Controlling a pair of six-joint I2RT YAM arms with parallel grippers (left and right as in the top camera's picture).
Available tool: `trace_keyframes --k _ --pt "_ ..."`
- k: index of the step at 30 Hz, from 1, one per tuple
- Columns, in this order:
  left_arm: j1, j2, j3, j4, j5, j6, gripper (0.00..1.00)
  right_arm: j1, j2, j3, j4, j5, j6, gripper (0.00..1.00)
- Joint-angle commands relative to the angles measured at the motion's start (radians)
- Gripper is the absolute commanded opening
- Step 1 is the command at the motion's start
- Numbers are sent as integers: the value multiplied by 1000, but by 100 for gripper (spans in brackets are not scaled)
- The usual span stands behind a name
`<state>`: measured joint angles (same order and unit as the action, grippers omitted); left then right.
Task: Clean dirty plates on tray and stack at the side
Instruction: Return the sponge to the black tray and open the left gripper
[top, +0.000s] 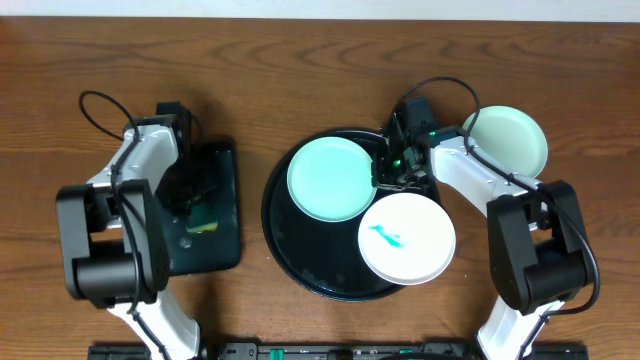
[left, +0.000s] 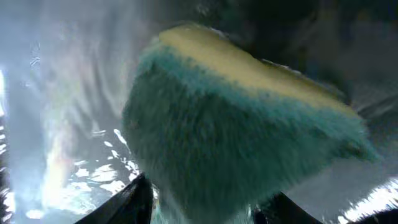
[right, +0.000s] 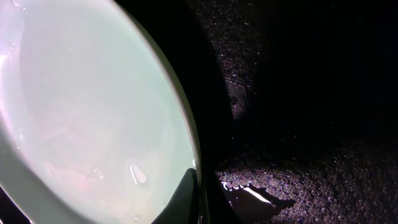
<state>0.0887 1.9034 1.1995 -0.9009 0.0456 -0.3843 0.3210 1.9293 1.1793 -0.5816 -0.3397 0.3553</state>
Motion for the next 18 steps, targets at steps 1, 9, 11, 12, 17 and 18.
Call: trace_keyframes --k 1,9,11,12,17,18 --pt "-3 -158 -4 -15 -8 10 51 -1 15 -9 -15 43 -16 1" --pt "-18 -523 -4 -134 -5 10 78 -1 -8 0 -20 -6 -57 2" --pt "-18 -599 -4 -174 -5 10 78 -2 -30 9 -29 -6 -56 2" --pt "-18 -629 -4 -192 -5 10 78 -2 -46 15 -36 -5 -56 1" --pt "-18 -727 -4 -236 -5 10 80 -2 -130 50 -87 -5 -18 2" --pt "-18 -737 -4 -238 -5 10 80 -2 -149 59 -104 -5 -13 1"
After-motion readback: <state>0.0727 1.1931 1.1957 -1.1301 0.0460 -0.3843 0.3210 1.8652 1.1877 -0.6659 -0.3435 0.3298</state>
